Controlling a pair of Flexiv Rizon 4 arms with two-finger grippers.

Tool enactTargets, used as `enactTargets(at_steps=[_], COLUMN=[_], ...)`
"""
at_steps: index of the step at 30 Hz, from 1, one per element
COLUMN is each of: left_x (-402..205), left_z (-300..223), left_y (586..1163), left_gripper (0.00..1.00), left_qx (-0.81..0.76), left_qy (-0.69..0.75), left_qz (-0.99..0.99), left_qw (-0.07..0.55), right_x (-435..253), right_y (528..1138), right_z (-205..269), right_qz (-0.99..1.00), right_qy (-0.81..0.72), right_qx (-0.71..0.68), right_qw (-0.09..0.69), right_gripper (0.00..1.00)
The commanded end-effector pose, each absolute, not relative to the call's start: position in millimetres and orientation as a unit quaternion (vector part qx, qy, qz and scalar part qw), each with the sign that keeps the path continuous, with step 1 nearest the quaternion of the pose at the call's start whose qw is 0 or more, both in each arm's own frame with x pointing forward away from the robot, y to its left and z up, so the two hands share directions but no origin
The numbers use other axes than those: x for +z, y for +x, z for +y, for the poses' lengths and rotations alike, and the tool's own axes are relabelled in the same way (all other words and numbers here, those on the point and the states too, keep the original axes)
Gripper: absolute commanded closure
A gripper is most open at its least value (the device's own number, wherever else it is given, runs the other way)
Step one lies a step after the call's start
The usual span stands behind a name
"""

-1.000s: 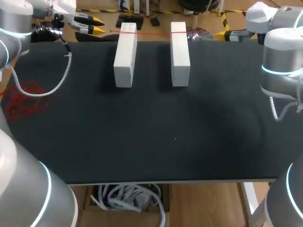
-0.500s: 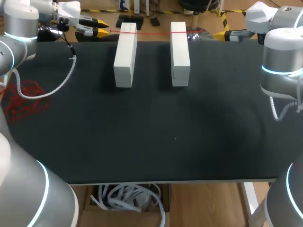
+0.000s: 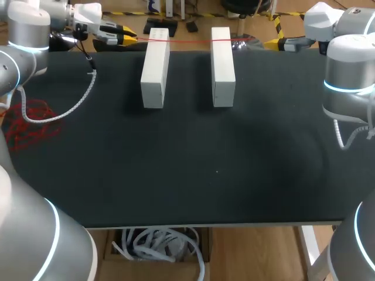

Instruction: Grab the tape and strap the tape.

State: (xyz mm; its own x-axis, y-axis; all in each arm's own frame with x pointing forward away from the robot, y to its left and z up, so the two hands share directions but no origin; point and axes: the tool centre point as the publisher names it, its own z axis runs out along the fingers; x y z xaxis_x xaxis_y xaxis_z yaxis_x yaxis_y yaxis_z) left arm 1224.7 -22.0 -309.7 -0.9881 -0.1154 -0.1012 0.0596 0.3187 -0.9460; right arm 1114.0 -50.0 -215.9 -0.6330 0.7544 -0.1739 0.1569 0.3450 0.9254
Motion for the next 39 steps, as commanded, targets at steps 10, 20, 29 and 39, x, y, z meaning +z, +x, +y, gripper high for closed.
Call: enactTargets(at_steps=[10,20,29,39], left_x=[-317,-317,-317,-315], left_z=[-25,-27,-29,-32], left_y=[1232,1231,1231,1229], left_gripper=[0.79,0.80,0.92,1.00], left_qx=[-0.569,-0.571,-0.571,-0.588], left_qy=[0.148,0.150,0.154,0.159], left_qz=[0.793,0.792,0.790,0.777], left_qw=[-0.157,-0.159,-0.160,-0.159], right_x=[-216,-216,-216,-216], right_y=[1114,1114,1114,1114], right_z=[-50,-50,-50,-50], right_qz=[0.760,0.760,0.760,0.760], right_qy=[0.299,0.299,0.299,0.299], right_qx=[0.488,0.488,0.488,0.488], right_qw=[0.306,0.306,0.306,0.306], right_gripper=[0.00,0.00,0.00,0.00])
